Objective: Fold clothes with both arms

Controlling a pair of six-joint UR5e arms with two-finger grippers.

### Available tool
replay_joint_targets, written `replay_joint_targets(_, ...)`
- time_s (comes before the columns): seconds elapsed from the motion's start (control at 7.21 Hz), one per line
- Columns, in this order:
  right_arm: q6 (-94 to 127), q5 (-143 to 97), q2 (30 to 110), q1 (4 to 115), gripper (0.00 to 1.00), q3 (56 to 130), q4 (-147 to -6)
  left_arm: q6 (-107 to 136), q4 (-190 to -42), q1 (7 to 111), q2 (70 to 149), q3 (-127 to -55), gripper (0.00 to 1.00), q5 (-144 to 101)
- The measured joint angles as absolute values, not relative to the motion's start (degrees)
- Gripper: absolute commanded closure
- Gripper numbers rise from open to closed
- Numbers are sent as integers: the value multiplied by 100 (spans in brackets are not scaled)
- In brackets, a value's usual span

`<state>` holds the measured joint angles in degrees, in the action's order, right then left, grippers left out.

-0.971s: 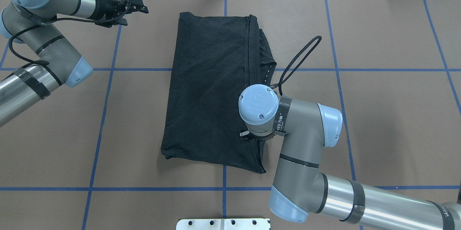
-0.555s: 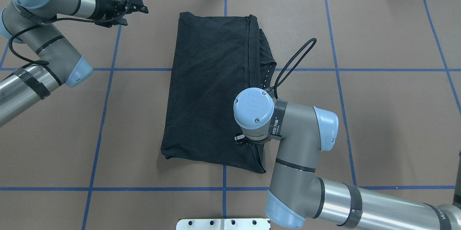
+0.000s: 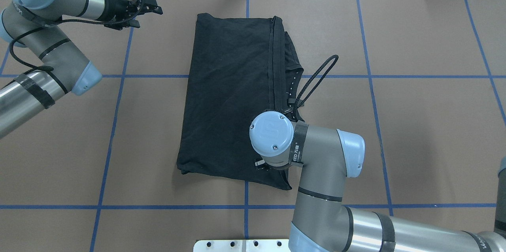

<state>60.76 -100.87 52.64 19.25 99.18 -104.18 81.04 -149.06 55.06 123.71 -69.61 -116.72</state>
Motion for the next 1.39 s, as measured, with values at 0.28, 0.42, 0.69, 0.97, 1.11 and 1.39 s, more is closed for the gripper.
replay_joint_targets(0.28,6009,-10089,5301,2025,56,9911,-10505,8116,-14906,5497,12381,-6961,0,-11672)
replay_joint_targets(0.42,6000,-10092,5313,2039,56,9911,-10523,8115,-14906,5495,12383,-6961,0,-11672)
replay_joint_targets(0.69,5989,-10097,5353,2094,56,9914,-10536,8113,-14906,5494,12384,-6961,0,-11672)
replay_joint_targets(0.97,5980,-10099,5500,2180,56,9929,-10538,8112,-14906,5493,12384,-6961,0,-11672)
replay_joint_targets(1.11,5924,-10099,5601,2224,56,9976,-10550,8112,-14906,5493,12384,-6961,0,-11672)
replay_joint_targets(1.39,5714,-10125,5752,2296,54,10237,-10723,8112,-14906,5493,12384,-6961,0,-11672)
